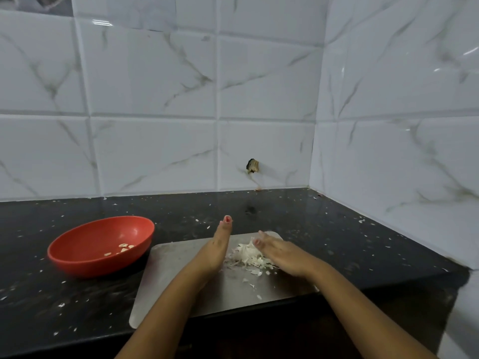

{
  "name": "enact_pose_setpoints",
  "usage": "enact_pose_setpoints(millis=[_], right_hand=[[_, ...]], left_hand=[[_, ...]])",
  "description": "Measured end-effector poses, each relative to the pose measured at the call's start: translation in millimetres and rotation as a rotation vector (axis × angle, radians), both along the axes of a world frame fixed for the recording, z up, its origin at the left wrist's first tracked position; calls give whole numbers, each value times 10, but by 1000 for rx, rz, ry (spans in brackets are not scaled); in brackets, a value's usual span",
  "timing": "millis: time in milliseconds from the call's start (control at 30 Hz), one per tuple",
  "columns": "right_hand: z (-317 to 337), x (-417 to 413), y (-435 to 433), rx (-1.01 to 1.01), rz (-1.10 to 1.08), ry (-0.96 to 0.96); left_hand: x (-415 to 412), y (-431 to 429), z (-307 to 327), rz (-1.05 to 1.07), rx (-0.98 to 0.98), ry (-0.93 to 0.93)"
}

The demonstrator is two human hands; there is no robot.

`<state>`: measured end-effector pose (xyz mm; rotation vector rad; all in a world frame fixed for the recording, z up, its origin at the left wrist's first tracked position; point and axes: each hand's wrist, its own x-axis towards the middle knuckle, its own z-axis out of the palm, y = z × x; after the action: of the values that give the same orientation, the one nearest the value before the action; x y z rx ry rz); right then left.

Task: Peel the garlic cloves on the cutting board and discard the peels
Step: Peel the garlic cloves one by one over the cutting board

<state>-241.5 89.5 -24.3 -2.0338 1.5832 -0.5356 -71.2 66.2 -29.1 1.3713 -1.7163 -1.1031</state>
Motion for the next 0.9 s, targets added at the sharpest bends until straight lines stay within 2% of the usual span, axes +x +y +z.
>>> enact_pose_setpoints(millis=[67,200,333,433,467,600,700,767,867,900], right_hand=[[-171,52,-122,1,-62,85],[-293,419,-224,-119,-134,88],[-258,615,-176,-137,-72,-88],[-181,367,-174,-90,-164,-263],[-174,224,-203,-74,-214,-263],[-228,101,-221,-34,-267,66],[-276,448,-177,-104,-189,152],[-286,633,-171,-119,-150,104],[-230,663,-109,-99,-120,-90],[-217,622,-81,-104,-116,-88]], left_hand=[[1,18,-15,2,1,6],[-59,59,-28,-16,59,130],[-16,79,-72,37,9,339],[132,46,-105,79,27,484],[176,55,-100,85,32,498],[342,14,-127,126,21,542],[369,-2,-133,128,30,572],[379,19,-140,123,22,573],[408,35,-175,128,2,596],[418,35,-187,130,-3,601]])
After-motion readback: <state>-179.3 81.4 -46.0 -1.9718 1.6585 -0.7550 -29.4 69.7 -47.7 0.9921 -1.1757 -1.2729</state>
